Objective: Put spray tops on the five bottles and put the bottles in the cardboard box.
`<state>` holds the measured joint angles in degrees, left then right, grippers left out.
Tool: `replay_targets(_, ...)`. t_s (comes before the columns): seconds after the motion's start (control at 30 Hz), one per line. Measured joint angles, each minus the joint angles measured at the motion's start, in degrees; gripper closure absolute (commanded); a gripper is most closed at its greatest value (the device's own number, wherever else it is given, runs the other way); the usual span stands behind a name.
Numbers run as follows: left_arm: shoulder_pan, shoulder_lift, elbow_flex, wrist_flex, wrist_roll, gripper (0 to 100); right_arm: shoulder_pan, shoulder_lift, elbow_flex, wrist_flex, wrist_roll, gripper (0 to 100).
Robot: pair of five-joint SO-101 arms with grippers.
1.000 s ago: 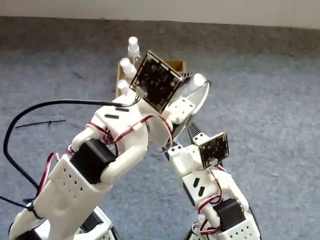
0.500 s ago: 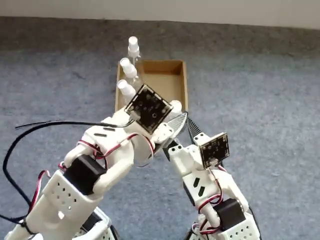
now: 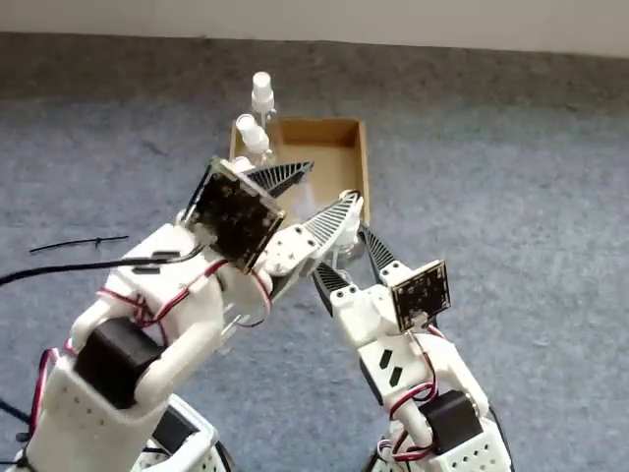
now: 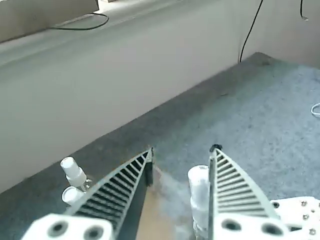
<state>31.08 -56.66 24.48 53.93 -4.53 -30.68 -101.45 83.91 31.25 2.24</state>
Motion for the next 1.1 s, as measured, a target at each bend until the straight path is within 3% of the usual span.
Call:
replay_targets(0.4, -2.8, 7.8, 0.4, -1.1, -1.1, 83, 0.1, 0.0, 0.0, 0.0, 0.0, 99.5)
replay_targets(0.77, -2.9, -3.3, 12.4, -2.1, -4.3, 83, -0.1, 0.1, 0.2, 0.1, 0.0, 99.5)
replay_targets(1.1, -2.8, -3.5, 7.1, -2.1, -4.5, 83, 0.0, 0.1, 0.1, 0.1, 0.0, 99.5)
